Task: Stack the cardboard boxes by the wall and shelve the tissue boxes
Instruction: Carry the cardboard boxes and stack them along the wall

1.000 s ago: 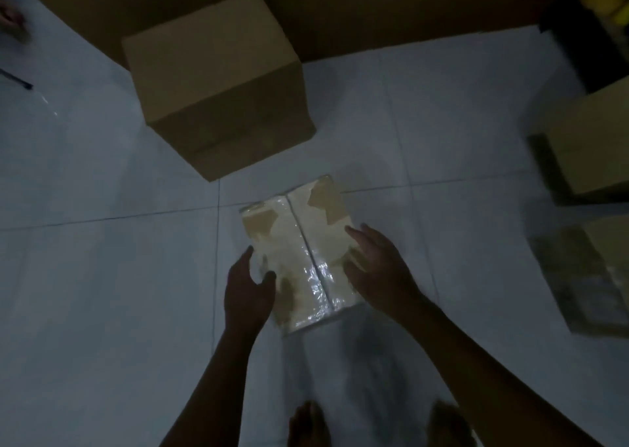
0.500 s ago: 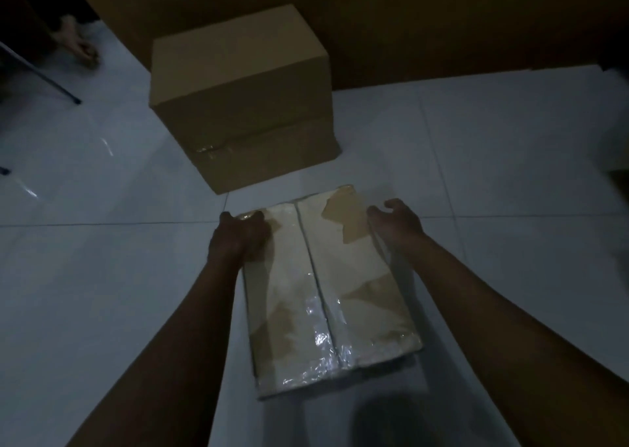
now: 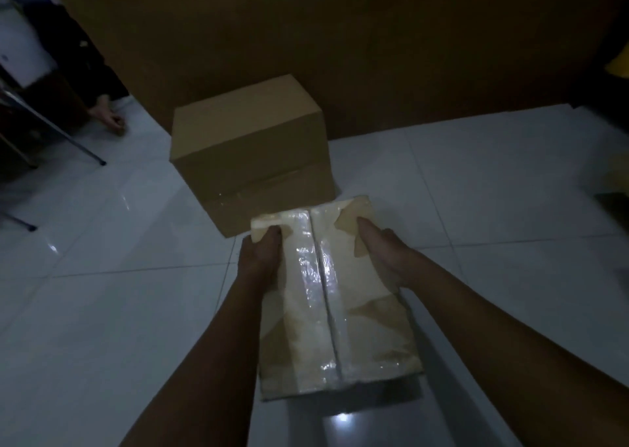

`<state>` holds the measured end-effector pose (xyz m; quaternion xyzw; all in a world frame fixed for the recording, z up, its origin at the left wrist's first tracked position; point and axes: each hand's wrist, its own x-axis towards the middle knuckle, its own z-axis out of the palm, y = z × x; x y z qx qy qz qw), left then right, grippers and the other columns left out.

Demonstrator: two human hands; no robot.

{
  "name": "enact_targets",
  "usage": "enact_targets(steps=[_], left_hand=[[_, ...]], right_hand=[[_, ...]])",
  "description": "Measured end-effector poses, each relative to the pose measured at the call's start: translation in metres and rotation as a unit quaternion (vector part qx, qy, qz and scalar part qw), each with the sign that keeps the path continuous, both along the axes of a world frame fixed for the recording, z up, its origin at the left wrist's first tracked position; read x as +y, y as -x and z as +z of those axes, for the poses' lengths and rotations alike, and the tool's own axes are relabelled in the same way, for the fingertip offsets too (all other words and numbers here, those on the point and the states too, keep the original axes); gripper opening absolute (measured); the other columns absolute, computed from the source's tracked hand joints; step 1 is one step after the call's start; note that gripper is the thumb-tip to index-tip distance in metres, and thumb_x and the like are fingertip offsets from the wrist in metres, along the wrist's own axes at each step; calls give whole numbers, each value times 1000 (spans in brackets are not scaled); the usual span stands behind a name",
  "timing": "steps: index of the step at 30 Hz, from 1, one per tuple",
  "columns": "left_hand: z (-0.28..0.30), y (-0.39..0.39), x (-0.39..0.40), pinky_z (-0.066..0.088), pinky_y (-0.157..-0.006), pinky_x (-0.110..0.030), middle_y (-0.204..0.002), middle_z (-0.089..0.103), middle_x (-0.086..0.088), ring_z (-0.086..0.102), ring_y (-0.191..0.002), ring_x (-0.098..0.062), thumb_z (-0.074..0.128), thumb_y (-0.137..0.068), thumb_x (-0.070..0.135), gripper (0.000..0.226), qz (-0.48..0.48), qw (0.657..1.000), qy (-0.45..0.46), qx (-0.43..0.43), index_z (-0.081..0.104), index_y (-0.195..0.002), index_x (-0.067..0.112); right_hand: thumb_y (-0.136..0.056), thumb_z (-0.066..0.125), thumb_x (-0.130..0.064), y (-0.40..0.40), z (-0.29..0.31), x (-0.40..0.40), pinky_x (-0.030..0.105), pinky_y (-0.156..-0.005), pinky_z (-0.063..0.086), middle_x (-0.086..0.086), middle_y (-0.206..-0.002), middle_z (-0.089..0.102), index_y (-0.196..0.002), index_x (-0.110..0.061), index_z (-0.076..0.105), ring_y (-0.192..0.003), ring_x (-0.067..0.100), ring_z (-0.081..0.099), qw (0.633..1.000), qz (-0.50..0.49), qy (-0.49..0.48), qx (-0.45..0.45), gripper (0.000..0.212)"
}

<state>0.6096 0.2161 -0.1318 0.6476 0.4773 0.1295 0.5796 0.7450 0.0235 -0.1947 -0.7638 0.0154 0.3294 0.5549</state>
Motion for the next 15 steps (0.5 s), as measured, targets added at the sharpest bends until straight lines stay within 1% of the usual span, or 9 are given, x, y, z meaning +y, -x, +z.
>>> enact_targets(steps=[2, 4, 6, 7, 8, 10, 12, 13, 15], left_hand=[[24, -13, -5, 56, -93, -52, -123, 66, -7, 66, -104, -31, 63, -74, 75, 76, -9, 999, -6, -49, 58, -131, 24], [48, -25, -10, 53, -95, -49, -120, 63, -3, 62, -106, -29, 57, -84, 74, 73, -11, 995, -21, -100, 50, -136, 22], [70, -34, -13, 52, -84, -41, -107, 66, 1, 64, -102, -25, 51, -91, 73, 60, -18, 987, 1, -160, 53, -121, 21], [79, -36, -16, 53, -77, -38, -101, 71, 4, 67, -100, -22, 48, -89, 76, 60, -33, 983, 19, -182, 57, -114, 23], [83, -36, -18, 53, -71, -35, -100, 74, 7, 69, -100, -20, 48, -85, 81, 65, -54, 980, 31, -188, 60, -114, 25], [84, -36, -19, 53, -68, -35, -116, 69, 2, 67, -104, -21, 56, -80, 81, 76, -83, 979, 53, -180, 53, -131, 25], [78, -35, -18, 53, -68, -36, -124, 61, 1, 64, -105, -23, 63, -92, 57, 63, -114, 978, 60, -164, 39, -144, 32], [73, -34, -16, 53, -70, -37, -127, 60, 1, 64, -105, -23, 65, -94, 47, 63, -131, 978, 64, -152, 35, -149, 36], [65, -32, -15, 54, -75, -39, -129, 63, 0, 65, -107, -24, 66, -96, 37, 63, -168, 975, 73, -126, 35, -150, 42]], right_hand=[[-39, 40, -104, -2, 46, -5, 52, -105, 45, 15, -136, 58, -146, -16, 45, -120, 36, 57, 998, -54, -17, -12, 138], [-28, 34, -111, -13, 71, -11, 55, -100, 49, 15, -131, 60, -144, -21, 46, -113, 37, 60, 994, -93, -59, -21, 147], [-25, 34, -112, -22, 89, -19, 56, -97, 50, 13, -130, 60, -144, -24, 47, -112, 37, 61, 987, -129, -93, -26, 148], [-26, 36, -112, -25, 94, -23, 56, -97, 51, 12, -129, 61, -142, -26, 47, -112, 36, 61, 984, -139, -109, -35, 145], [-29, 38, -111, -24, 100, -29, 55, -96, 52, 11, -126, 63, -139, -27, 50, -110, 35, 62, 980, -146, -123, -53, 138], [-46, 46, -105, -21, 112, -38, 54, -95, 53, 7, -122, 67, -133, -32, 56, -107, 32, 65, 972, -154, -153, -86, 114], [-72, 52, -81, -15, 122, -44, 52, -97, 53, 5, -121, 69, -133, -31, 59, -108, 29, 66, 969, -149, -169, -105, 79], [-81, 52, -68, -15, 123, -46, 51, -98, 53, 5, -120, 70, -133, -28, 60, -109, 28, 66, 968, -142, -173, -110, 66], [-88, 53, -54, -17, 118, -50, 51, -100, 52, 6, -118, 71, -129, -24, 63, -108, 29, 67, 970, -138, -164, -115, 52]])
